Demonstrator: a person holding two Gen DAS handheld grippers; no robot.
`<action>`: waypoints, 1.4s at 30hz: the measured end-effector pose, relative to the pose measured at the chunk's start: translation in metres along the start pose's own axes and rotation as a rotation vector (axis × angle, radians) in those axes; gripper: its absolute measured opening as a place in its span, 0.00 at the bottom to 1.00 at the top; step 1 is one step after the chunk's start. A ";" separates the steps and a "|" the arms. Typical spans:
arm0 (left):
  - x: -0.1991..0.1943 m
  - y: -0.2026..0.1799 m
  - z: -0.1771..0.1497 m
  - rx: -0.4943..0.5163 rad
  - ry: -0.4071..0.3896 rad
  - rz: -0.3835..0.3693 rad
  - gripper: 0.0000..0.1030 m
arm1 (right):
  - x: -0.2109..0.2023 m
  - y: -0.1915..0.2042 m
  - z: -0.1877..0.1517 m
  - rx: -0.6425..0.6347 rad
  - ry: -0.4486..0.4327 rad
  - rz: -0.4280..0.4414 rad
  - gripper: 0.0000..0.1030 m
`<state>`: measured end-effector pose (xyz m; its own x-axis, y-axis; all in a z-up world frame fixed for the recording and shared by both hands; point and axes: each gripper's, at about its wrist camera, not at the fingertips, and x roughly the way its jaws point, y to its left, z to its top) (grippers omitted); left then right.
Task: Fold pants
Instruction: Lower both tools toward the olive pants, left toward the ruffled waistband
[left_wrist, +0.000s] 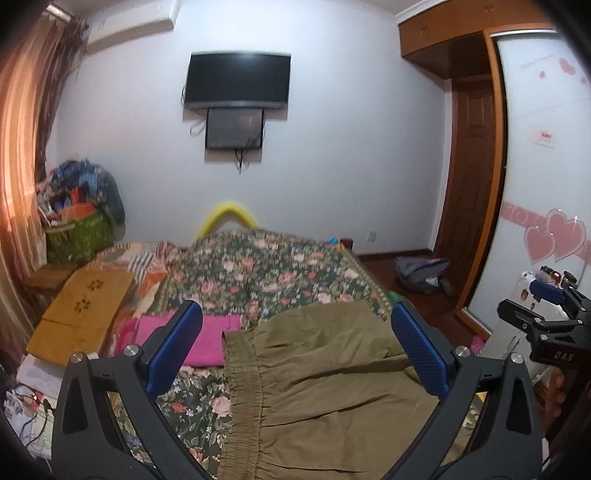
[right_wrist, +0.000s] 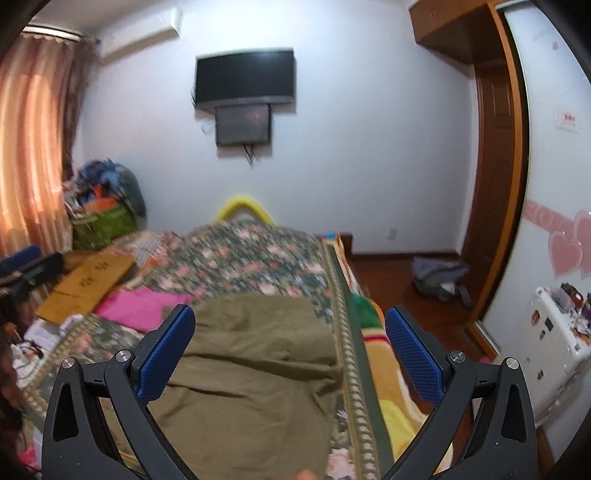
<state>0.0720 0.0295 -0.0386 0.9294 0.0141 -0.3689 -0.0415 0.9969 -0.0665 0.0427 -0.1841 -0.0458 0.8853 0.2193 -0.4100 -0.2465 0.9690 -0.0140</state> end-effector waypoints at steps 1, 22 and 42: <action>0.012 0.005 -0.002 -0.008 0.021 0.003 1.00 | 0.006 -0.004 -0.001 -0.002 0.019 -0.003 1.00; 0.252 0.090 -0.039 -0.022 0.342 0.132 1.00 | 0.177 -0.048 0.009 -0.063 0.289 0.061 0.99; 0.370 0.143 -0.105 -0.043 0.623 0.073 0.86 | 0.359 -0.063 0.012 -0.105 0.530 0.184 0.98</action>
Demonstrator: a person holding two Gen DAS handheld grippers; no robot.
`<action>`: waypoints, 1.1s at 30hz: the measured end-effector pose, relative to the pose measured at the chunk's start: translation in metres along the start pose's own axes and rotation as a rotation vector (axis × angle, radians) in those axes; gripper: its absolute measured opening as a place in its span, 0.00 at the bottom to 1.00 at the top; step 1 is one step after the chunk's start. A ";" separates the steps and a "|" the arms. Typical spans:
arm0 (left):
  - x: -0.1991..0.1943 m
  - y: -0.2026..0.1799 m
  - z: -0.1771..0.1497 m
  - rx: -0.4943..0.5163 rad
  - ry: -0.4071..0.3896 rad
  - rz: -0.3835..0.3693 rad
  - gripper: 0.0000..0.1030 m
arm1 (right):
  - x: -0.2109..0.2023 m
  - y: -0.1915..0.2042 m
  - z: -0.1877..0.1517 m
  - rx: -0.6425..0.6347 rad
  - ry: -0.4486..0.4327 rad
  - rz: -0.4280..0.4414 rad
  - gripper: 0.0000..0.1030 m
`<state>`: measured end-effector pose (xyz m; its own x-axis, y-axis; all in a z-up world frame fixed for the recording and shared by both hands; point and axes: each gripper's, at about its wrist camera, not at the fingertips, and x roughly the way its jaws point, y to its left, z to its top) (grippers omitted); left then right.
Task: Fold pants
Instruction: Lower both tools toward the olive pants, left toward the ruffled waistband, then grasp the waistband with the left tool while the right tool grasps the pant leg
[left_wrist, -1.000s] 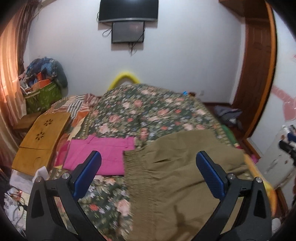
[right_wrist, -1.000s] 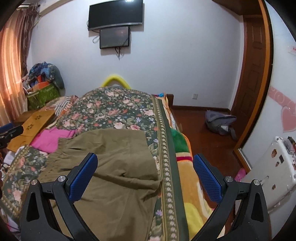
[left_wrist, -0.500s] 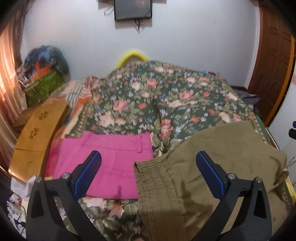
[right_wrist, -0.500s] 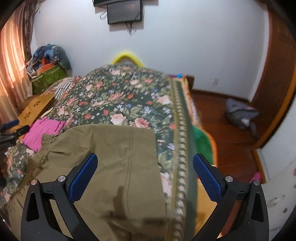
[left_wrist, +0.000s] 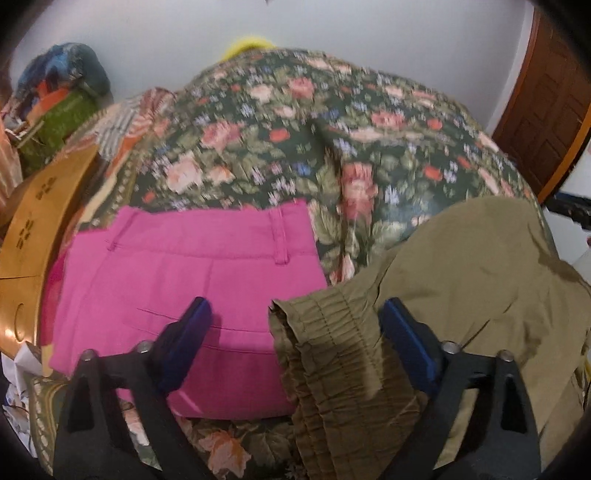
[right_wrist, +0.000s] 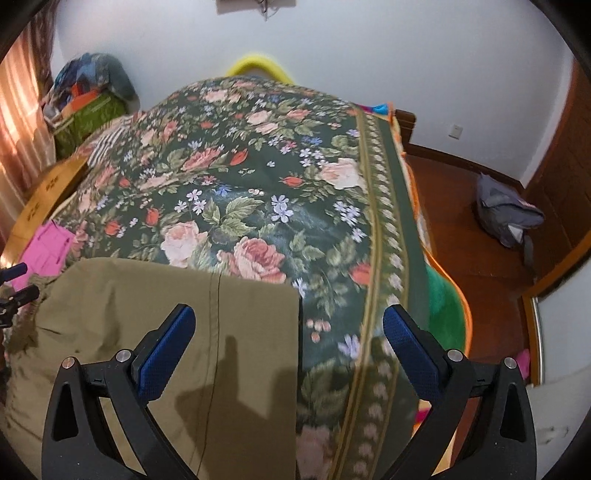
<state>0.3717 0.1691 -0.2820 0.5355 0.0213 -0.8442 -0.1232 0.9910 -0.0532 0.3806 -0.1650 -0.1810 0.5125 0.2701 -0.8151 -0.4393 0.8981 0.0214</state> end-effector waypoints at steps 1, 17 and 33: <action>0.005 -0.001 -0.001 0.001 0.019 -0.018 0.84 | 0.005 0.000 0.003 -0.008 0.009 -0.001 0.97; 0.005 -0.008 -0.001 0.003 0.047 -0.105 0.51 | 0.045 0.016 0.003 -0.035 0.092 0.078 0.27; -0.046 -0.008 0.020 0.014 -0.084 -0.069 0.40 | -0.005 0.027 0.035 0.014 -0.106 0.058 0.13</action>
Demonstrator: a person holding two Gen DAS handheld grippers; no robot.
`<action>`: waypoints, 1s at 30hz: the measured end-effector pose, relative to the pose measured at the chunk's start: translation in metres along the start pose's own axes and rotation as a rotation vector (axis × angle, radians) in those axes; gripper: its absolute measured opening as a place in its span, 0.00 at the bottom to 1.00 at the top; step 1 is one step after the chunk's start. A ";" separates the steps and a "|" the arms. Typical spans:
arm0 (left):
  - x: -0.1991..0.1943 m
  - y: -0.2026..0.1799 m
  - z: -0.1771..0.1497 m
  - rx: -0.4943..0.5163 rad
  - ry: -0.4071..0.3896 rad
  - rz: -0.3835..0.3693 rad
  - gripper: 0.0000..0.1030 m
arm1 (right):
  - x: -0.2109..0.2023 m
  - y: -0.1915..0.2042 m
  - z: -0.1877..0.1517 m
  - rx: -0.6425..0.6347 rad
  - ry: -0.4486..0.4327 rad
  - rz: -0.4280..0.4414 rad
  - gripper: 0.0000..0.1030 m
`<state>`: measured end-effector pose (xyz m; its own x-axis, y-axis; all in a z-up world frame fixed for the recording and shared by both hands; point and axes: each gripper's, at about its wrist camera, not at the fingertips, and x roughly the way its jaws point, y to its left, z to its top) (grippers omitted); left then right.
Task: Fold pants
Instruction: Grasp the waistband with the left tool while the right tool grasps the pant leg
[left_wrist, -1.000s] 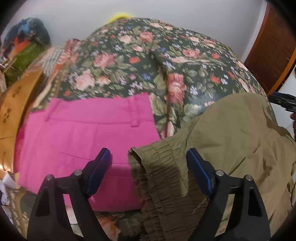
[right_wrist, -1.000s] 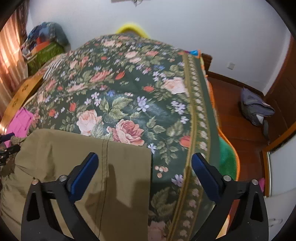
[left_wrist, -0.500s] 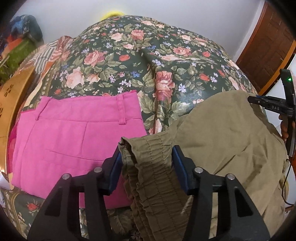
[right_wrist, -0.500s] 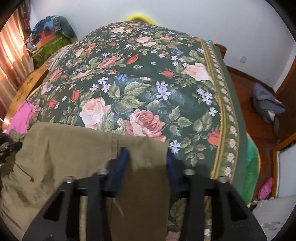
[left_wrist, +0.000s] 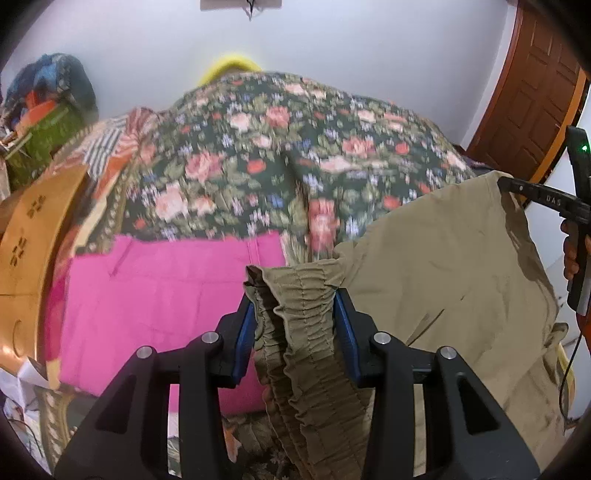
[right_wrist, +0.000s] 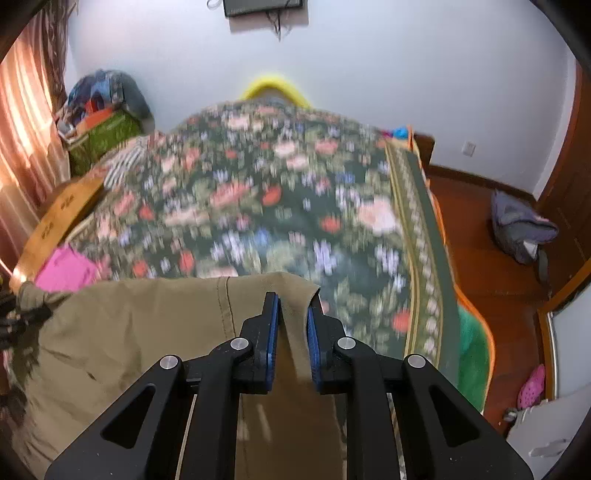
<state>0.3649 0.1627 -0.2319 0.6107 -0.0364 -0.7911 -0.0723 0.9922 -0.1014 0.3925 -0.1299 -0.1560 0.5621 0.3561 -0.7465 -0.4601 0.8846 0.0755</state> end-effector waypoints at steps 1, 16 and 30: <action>-0.003 0.000 0.003 -0.003 -0.010 0.000 0.40 | -0.004 0.001 0.004 0.005 -0.014 0.000 0.13; -0.070 -0.010 0.009 0.010 -0.102 -0.058 0.25 | -0.097 0.010 0.001 0.029 -0.170 0.033 0.12; -0.108 -0.016 -0.022 -0.011 -0.064 -0.095 0.20 | -0.163 0.047 -0.050 -0.012 -0.175 0.103 0.12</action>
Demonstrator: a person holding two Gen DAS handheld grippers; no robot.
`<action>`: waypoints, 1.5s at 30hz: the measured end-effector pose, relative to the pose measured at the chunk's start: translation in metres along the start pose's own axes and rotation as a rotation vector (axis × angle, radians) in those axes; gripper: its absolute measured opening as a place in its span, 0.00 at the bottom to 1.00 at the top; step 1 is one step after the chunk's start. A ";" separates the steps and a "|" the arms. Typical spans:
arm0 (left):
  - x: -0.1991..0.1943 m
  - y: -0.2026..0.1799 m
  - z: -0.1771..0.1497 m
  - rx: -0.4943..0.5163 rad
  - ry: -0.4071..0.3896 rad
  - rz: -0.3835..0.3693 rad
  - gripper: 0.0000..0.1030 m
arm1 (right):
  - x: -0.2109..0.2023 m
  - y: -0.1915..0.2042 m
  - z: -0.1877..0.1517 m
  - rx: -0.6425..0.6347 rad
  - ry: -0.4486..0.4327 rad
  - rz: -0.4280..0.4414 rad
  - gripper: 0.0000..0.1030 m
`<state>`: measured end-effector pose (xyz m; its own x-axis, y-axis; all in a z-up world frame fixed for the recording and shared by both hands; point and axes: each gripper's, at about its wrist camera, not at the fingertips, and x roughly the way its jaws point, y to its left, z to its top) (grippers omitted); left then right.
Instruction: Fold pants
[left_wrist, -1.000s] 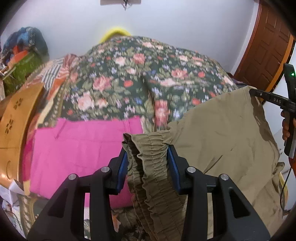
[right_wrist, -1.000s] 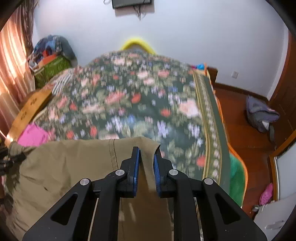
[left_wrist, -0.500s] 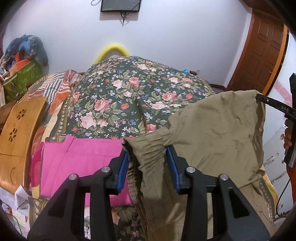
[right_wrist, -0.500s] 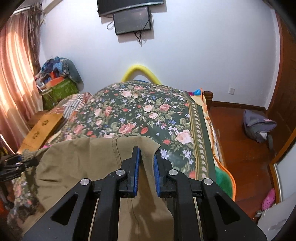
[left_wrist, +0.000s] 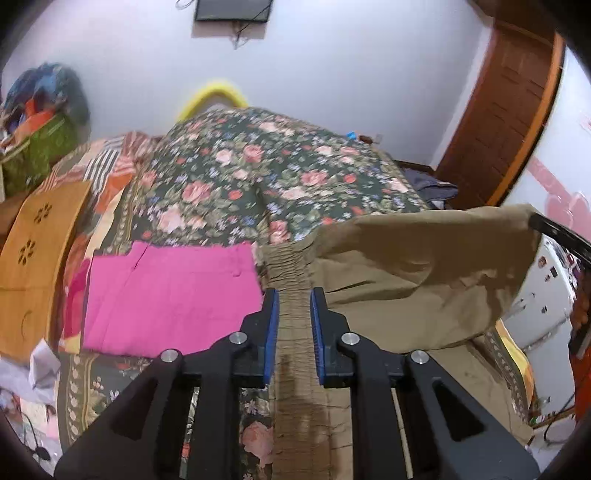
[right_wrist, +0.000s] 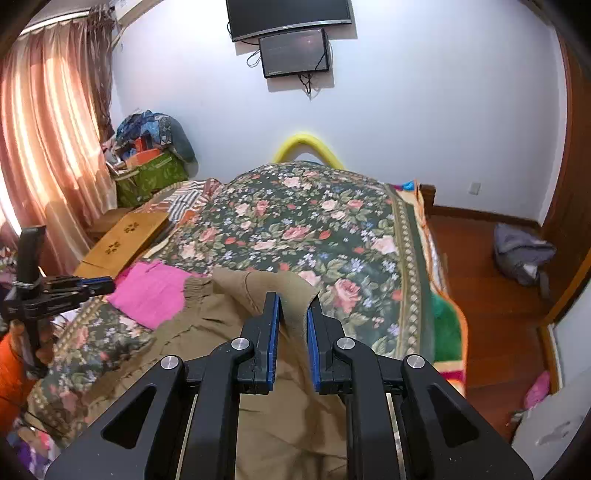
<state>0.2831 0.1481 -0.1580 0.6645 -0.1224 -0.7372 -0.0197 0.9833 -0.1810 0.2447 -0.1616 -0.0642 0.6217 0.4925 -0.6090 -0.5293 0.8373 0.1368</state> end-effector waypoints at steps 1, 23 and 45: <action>0.007 0.004 0.002 -0.007 0.011 0.014 0.29 | 0.002 -0.003 0.000 0.011 -0.002 0.003 0.12; 0.197 0.033 0.047 -0.038 0.190 -0.092 0.40 | 0.068 -0.072 -0.036 0.140 0.083 -0.024 0.12; 0.043 -0.018 0.036 0.101 0.002 -0.075 0.00 | -0.017 -0.042 -0.030 0.134 -0.004 0.004 0.09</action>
<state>0.3390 0.1295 -0.1630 0.6594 -0.1968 -0.7256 0.1055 0.9798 -0.1699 0.2389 -0.2124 -0.0824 0.6219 0.4968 -0.6053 -0.4499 0.8594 0.2430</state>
